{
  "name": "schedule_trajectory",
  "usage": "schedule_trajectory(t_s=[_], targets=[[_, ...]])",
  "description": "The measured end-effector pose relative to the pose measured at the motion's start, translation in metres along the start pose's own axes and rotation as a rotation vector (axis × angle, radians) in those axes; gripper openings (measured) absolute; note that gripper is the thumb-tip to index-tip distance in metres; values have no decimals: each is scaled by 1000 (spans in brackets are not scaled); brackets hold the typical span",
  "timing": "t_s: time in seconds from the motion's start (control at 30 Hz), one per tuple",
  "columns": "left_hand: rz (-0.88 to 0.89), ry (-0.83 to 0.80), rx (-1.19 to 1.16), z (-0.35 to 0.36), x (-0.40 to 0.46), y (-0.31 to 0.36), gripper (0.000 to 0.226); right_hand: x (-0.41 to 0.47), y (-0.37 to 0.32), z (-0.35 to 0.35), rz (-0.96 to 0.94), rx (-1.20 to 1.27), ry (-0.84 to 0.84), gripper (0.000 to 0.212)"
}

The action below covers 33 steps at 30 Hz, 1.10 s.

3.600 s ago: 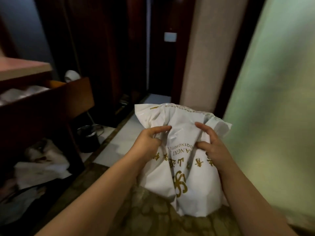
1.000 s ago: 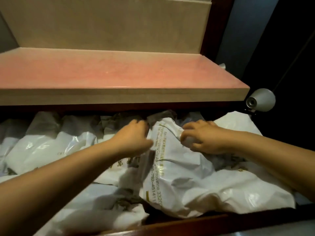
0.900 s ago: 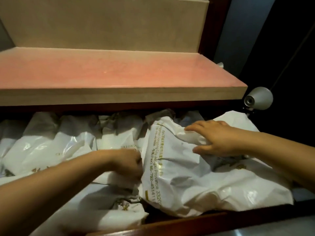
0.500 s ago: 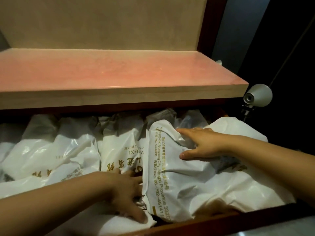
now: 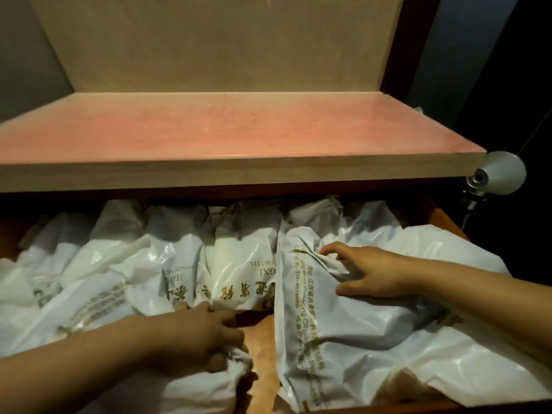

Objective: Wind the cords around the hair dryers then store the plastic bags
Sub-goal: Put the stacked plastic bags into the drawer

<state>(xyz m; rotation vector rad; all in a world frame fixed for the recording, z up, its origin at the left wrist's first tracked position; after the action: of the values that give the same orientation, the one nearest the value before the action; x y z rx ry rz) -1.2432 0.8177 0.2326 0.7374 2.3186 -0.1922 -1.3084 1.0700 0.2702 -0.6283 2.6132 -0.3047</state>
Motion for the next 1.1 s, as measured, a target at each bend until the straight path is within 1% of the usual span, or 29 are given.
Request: schedule_trajectory(t_s=[0.1, 0.17, 0.2, 0.23, 0.27, 0.3, 0.33, 0.4, 0.43, 0.47, 0.5, 0.57, 0.6, 0.63, 0.67, 0.7, 0.77, 0.8, 0.87, 0.93, 0.97, 1.03, 1.1], targets=[[29, 158, -46, -6, 5, 4, 23, 3, -2, 9, 19, 162, -2, 49], [62, 179, -97, -13, 5, 10, 18, 7, -4, 16, 14, 254, -12, 44], [87, 174, -164, -19, 4, 13, 20, 7, -5, 19, 13, 278, -19, 43], [81, 168, -259, -28, 1, 10, 28, 8, -6, 21, 11, 292, -26, 44], [51, 183, -321, -36, -4, 1, 39, 8, -8, 22, 9, 290, -34, 46], [4, 210, -303, -42, -13, -16, 54, 6, -9, 24, 5, 265, -44, 48], [-79, 230, -228, -36, -23, -45, 69, 3, -9, 24, -8, 211, -52, 51], [-324, 243, -43, -10, -50, -109, 99, -6, -9, 22, -39, 24, -60, 61], [-405, 237, -9, 9, -61, -133, 113, -12, -8, 19, -44, -86, -51, 66], [-425, 207, -41, 28, -67, -151, 119, -17, -7, 16, -33, -186, -26, 69], [-403, 137, -112, 45, -71, -157, 122, -21, -7, 11, -14, -264, 16, 71], [-351, 29, -272, 62, -75, -152, 125, -27, -19, -1, -25, -361, 165, 64], [-319, 25, -323, 64, -77, -143, 126, -29, -34, -6, -76, -352, 249, 58], [-292, 56, -351, 61, -77, -135, 127, -29, -51, -10, -148, -300, 316, 52], [-280, 89, -395, 59, -78, -131, 127, -27, -72, -10, -224, -234, 331, 46], [-278, 110, -435, 57, -80, -127, 126, -21, -95, -4, -295, -175, 296, 42], [-261, 113, -472, 55, -84, -118, 123, -5, -137, 21, -402, -130, 126, 44], [-243, 115, -478, 54, -85, -113, 122, 5, -153, 36, -419, -143, 20, 52], [-235, 113, -512, 50, -89, -101, 120, 25, -175, 60, -378, -199, -140, 77], [-253, 89, -516, 47, -92, -90, 120, 38, -182, 67, -317, -208, -205, 100], [-269, 76, -514, 45, -91, -85, 118, 40, -181, 68, -290, -192, -242, 107], [-285, 62, -517, 40, -87, -76, 115, 41, -180, 68, -260, -159, -323, 112], [-293, 58, -519, 40, -85, -73, 111, 39, -184, 64, -261, -149, -331, 111]])
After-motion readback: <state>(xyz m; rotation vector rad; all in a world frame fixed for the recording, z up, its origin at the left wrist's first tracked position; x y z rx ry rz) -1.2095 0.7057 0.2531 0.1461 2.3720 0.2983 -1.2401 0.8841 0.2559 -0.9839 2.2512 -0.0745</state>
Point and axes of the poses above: each hand's wrist, its own x-axis towards the middle knuckle, its own z-axis out of the palm, y = z × x, the point moved 4 cm from there along x, towards the middle knuckle, and after that the axes turned 2 degrees about -z, right-handed, at the moved point
